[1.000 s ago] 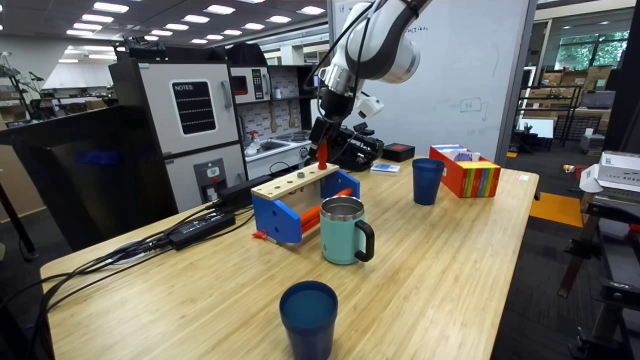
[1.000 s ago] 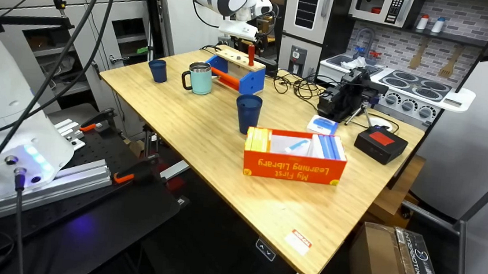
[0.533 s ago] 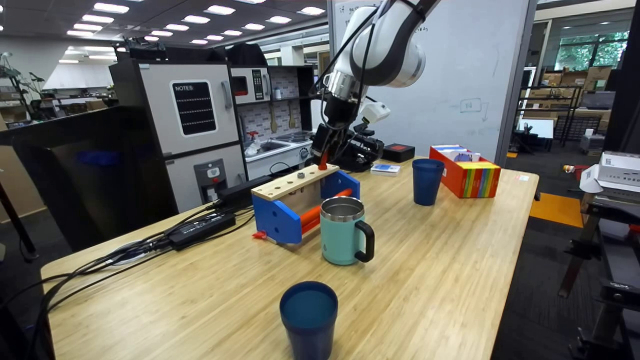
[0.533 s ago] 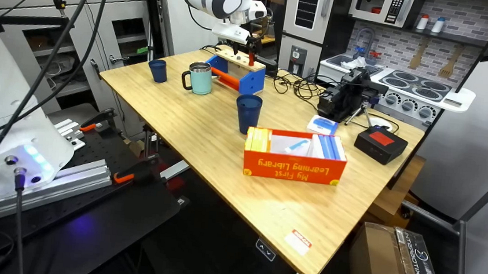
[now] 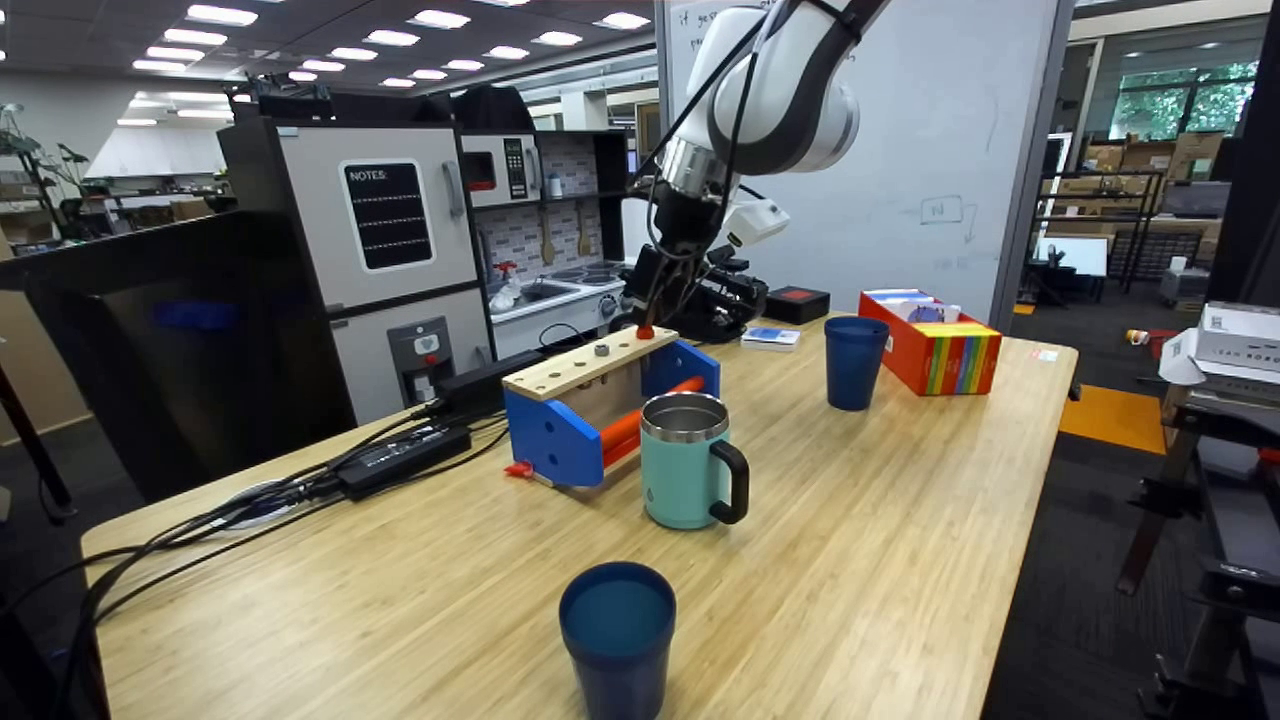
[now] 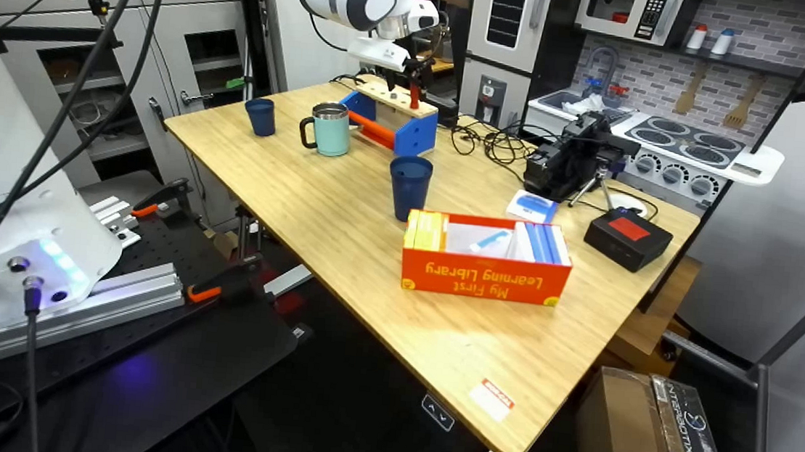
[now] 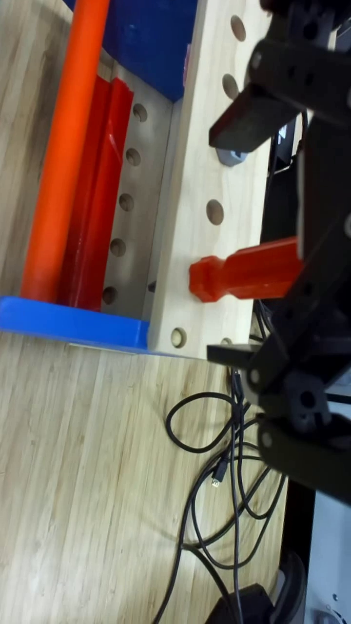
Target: Remove the orange object from the wooden tool box
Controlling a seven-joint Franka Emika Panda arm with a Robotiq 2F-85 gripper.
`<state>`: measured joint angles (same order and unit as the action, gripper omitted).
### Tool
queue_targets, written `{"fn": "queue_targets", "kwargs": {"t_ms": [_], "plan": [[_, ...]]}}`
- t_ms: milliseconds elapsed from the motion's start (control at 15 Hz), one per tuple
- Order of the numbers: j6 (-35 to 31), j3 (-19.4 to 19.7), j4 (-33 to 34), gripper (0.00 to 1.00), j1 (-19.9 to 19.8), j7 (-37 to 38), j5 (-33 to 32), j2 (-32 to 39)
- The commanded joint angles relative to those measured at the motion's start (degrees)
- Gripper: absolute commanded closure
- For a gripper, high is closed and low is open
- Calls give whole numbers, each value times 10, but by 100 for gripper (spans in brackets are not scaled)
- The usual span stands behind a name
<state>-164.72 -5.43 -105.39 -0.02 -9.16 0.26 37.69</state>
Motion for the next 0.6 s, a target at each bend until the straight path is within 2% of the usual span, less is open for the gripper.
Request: {"fn": "queue_targets", "kwargs": {"t_ms": [0,533], "plan": [[-13,21,-17,0,15,19,-16,-18],[-29,21,-4,0,6,4,-24,-13]]}}
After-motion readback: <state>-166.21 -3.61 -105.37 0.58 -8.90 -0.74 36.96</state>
